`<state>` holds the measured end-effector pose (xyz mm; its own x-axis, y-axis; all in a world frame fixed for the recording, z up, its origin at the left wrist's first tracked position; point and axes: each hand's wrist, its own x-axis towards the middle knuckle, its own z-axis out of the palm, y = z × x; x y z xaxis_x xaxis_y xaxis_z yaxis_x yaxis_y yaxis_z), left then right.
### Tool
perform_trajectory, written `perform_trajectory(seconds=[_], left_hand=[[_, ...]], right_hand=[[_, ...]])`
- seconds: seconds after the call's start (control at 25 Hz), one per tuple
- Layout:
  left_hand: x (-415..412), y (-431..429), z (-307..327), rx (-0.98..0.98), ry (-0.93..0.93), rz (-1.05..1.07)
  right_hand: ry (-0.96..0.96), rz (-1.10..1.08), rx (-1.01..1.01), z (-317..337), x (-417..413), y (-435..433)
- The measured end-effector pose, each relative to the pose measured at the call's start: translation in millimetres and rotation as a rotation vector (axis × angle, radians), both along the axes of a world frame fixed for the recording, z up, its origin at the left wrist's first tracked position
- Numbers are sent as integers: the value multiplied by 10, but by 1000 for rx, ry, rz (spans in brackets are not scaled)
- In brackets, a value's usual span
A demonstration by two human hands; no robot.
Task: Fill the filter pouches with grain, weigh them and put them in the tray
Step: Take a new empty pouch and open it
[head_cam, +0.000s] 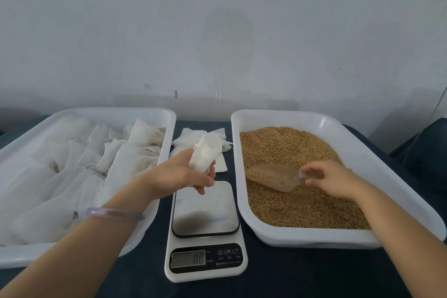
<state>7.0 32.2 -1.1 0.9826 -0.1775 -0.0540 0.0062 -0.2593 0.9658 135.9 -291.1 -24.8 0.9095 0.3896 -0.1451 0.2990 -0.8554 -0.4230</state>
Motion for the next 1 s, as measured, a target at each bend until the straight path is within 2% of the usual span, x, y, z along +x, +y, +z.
perform_trajectory(seconds=[0.36, 0.76, 1.0], left_hand=[[10, -6, -32, -58, -18, 44], [24, 1, -53, -49, -14, 32], [37, 1, -65, -55, 4, 23]], right_hand=[[-237, -131, -83, 37, -6, -90], [-192, -154, -31, 55, 3, -152], [-171, -112, -97, 63, -23, -146]])
